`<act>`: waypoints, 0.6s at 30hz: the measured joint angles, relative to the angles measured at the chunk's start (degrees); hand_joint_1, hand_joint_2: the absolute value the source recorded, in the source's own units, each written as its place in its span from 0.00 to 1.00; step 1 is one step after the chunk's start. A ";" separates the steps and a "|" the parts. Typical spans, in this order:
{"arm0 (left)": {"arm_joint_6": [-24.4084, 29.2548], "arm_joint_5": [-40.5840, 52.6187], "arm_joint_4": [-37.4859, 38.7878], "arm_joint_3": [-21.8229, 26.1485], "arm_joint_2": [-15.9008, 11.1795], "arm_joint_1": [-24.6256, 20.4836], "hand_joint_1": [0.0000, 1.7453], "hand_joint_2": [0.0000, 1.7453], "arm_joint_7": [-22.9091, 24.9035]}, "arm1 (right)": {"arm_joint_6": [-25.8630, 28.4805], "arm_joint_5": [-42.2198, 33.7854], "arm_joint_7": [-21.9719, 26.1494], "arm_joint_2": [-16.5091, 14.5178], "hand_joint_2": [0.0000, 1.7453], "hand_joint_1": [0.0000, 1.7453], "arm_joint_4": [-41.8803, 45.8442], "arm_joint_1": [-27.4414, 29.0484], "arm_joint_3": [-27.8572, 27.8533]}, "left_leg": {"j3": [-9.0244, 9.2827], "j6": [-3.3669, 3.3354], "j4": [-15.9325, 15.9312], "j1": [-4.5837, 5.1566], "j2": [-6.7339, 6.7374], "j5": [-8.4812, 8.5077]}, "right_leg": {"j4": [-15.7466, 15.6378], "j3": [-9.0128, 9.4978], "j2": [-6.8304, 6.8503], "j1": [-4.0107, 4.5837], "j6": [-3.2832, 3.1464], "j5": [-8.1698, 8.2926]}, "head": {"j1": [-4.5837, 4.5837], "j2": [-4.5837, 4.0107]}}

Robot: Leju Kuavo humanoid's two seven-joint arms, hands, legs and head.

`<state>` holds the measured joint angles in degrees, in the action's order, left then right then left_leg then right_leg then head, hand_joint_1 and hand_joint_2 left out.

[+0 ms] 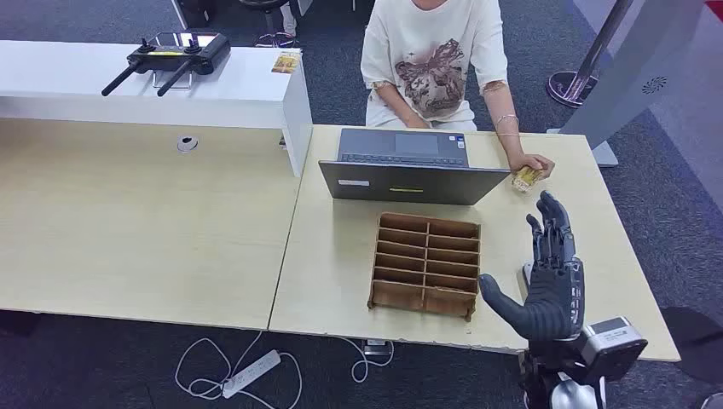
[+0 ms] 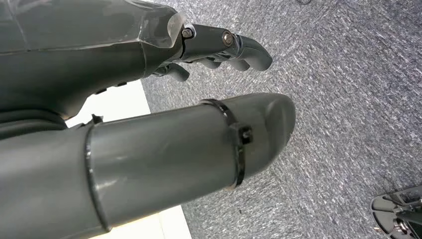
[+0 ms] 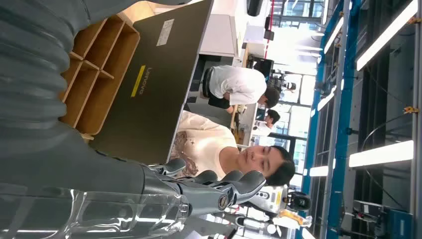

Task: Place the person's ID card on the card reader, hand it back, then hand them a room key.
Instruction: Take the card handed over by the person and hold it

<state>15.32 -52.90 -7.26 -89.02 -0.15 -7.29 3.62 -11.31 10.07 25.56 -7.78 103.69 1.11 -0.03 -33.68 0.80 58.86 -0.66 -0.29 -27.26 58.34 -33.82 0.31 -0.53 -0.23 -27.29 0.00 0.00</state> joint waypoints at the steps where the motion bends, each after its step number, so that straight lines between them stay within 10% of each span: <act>1: 0.00 0.03 0.00 0.00 0.00 0.00 0.00 0.00 -0.02 | 0.80 0.97 0.11 0.08 1.00 0.00 0.00 -0.13 0.15 | 0.00 0.00 0.00 0.00 0.00 0.00 | 0.00 0.00 0.00 0.00 0.00 0.00 | 0.00 0.00; 18: -0.46 2.06 0.00 0.00 -0.02 -0.53 0.00 0.00 -0.60 | 34.19 47.16 -11.77 7.09 1.00 0.00 -2.70 -13.78 13.03 | 0.03 0.00 0.00 0.00 0.03 0.03 | 0.03 0.01 -0.05 0.00 -0.02 0.03 | 0.00 0.00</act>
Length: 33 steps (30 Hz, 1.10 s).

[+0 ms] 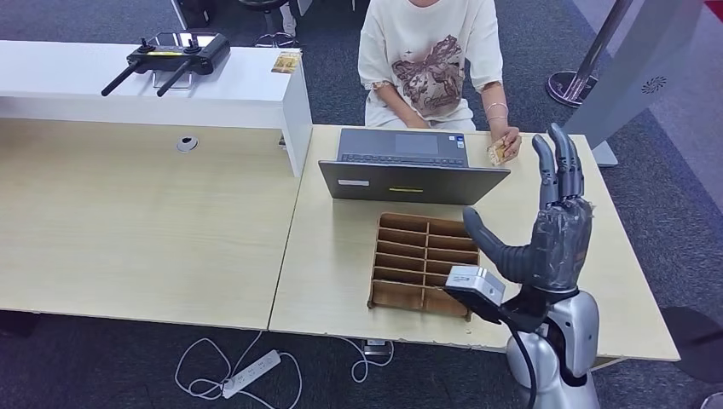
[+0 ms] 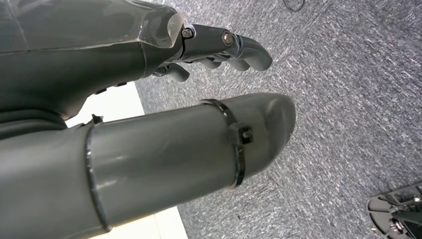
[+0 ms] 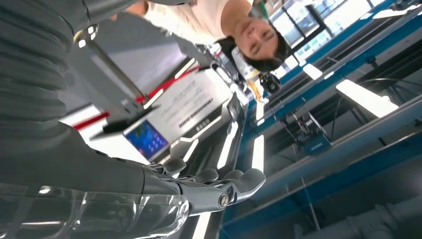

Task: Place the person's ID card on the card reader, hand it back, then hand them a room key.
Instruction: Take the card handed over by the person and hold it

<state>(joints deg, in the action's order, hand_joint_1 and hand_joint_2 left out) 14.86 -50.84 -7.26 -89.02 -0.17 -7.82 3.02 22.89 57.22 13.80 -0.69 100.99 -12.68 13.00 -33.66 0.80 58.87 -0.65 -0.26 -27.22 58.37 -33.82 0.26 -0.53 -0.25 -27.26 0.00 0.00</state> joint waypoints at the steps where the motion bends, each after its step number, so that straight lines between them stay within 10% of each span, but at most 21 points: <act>1: -0.07 0.13 0.00 0.00 -0.01 -0.09 0.00 0.00 0.00 | 0.45 0.78 -0.60 0.40 1.00 0.00 -0.31 -0.92 0.44 | 0.00 0.00 0.00 0.00 0.00 0.00 | 0.00 0.00 0.00 0.00 0.00 0.00 | 0.00 0.00; 13: -0.58 1.96 0.00 0.00 -0.05 -0.83 0.00 0.00 0.04 | 4.19 16.39 -9.98 4.37 1.00 0.00 -8.78 -12.26 3.84 | 0.00 0.01 0.00 0.00 0.00 0.02 | 0.01 0.01 -0.01 0.00 -0.02 0.03 | 0.01 0.00; 33: -1.52 3.42 0.00 0.00 -0.08 -1.51 0.00 0.00 0.37 | -5.89 21.03 -17.10 4.69 1.00 0.00 -37.37 -38.59 5.18 | -0.01 0.01 0.02 0.00 -0.02 0.06 | 0.04 0.00 0.01 0.00 -0.03 0.09 | 0.00 0.00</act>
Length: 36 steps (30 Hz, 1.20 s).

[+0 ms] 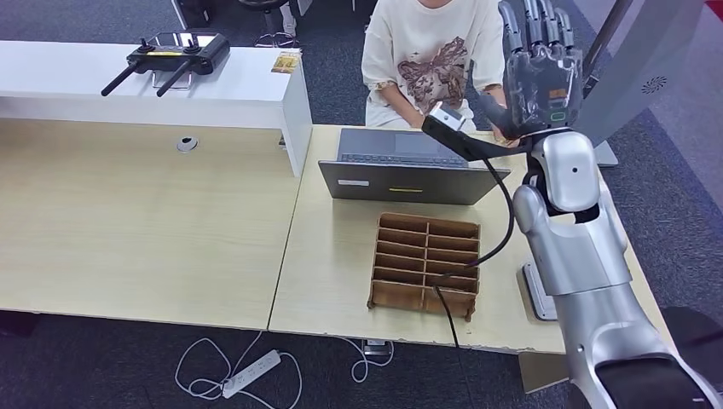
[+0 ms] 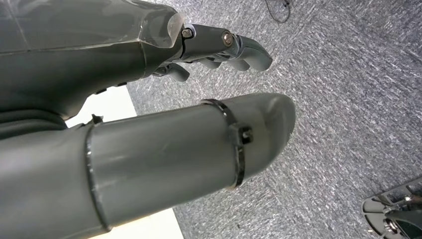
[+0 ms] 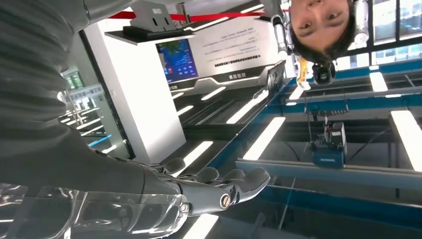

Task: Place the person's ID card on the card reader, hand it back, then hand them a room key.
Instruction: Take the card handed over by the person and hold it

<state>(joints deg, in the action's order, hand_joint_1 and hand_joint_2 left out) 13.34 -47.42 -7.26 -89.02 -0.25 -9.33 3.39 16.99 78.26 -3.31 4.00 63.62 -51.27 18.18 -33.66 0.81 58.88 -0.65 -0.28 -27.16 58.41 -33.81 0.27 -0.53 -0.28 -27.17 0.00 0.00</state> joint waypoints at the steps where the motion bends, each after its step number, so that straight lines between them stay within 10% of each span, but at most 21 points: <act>1: -0.02 0.03 0.00 0.00 -0.01 -0.03 0.00 0.00 0.08 | 0.12 0.01 -0.08 -0.16 1.00 0.00 -1.77 -1.37 0.02 | 0.00 0.00 0.00 0.00 0.00 0.00 | 0.00 0.00 0.00 0.00 0.00 0.00 | 0.00 0.00; 15: -0.12 0.15 0.00 0.00 -0.31 -0.21 0.00 0.00 0.20 | 1.66 -2.40 1.05 -1.87 1.00 0.00 -20.59 -12.46 0.05 | 0.00 0.00 0.01 0.00 -0.01 0.00 | 0.00 0.00 0.00 0.00 0.00 0.00 | 0.00 0.00; 36: -1.08 1.08 0.00 0.00 -0.54 -0.59 0.00 0.00 -0.46 | -9.77 -4.38 0.53 -4.39 1.00 0.00 -38.56 -22.00 -0.21 | 0.01 0.01 0.02 0.00 0.00 0.02 | -0.01 -0.02 -0.01 0.00 -0.03 0.04 | 0.00 0.00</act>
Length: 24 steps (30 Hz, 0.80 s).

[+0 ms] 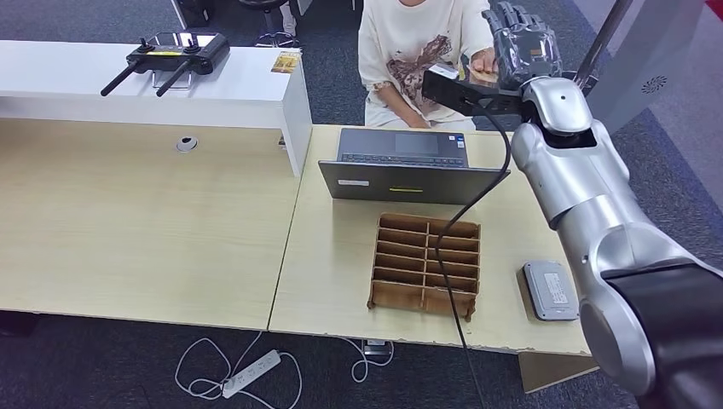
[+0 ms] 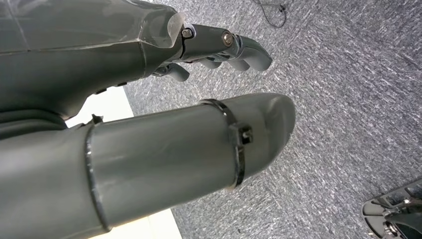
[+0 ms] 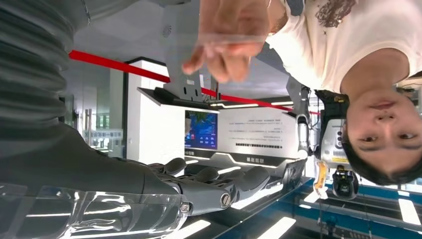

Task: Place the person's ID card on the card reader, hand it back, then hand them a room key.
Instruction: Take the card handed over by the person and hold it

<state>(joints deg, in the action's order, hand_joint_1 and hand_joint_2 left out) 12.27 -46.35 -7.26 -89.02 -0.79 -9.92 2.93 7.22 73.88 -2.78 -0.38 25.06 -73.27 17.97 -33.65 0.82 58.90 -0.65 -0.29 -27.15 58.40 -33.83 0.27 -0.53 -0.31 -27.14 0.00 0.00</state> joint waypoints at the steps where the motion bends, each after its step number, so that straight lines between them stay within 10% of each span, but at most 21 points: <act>1: -0.01 0.04 0.00 0.00 0.00 -0.03 0.00 0.00 0.01 | -0.01 -0.05 -0.05 -0.01 1.00 0.00 -0.24 -0.18 -0.09 | 0.00 0.00 0.00 0.00 0.00 0.00 | 0.00 0.00 0.00 0.00 0.00 0.00 | 0.01 0.00; 11: -0.16 0.64 0.00 0.00 0.01 -0.30 0.00 0.00 0.02 | 0.03 -0.03 0.39 -0.01 1.00 0.00 -1.56 -1.12 -0.70 | 0.01 0.00 0.00 -0.01 0.01 0.00 | 0.01 -0.01 -0.01 0.00 0.00 0.00 | 0.00 0.00; 13: -0.17 0.67 0.00 0.00 0.01 -0.30 0.00 0.00 0.04 | 0.03 -0.02 0.40 -0.01 1.00 0.19 -1.64 -1.21 -0.87 | 0.01 0.00 0.00 0.00 0.01 0.00 | 0.01 -0.01 -0.01 0.00 0.00 0.00 | 0.00 0.00; 17: -0.17 0.66 0.00 0.00 0.01 -0.32 0.00 0.00 0.09 | -0.03 0.09 0.54 -0.01 1.00 0.97 -1.87 -1.40 -1.20 | 0.01 0.00 0.00 0.00 0.01 0.00 | 0.00 -0.01 -0.01 0.00 0.00 0.00 | 0.00 0.00; 24: -0.16 0.64 0.00 0.00 0.01 -0.32 0.00 0.00 0.09 | 0.01 0.10 0.97 -0.01 1.00 1.00 -2.04 -1.47 -1.33 | 0.01 0.00 0.00 0.00 0.01 0.00 | 0.00 -0.01 -0.01 0.00 0.00 0.00 | 0.00 0.00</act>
<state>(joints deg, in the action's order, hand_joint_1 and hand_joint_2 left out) 12.11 -45.70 -7.26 -89.02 -0.79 -10.24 3.02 7.23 73.99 -1.81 -0.39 23.02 -74.74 16.63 -33.64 0.82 58.91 -0.65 -0.28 -27.15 58.41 -33.84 0.25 -0.52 -0.31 -27.14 0.00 0.00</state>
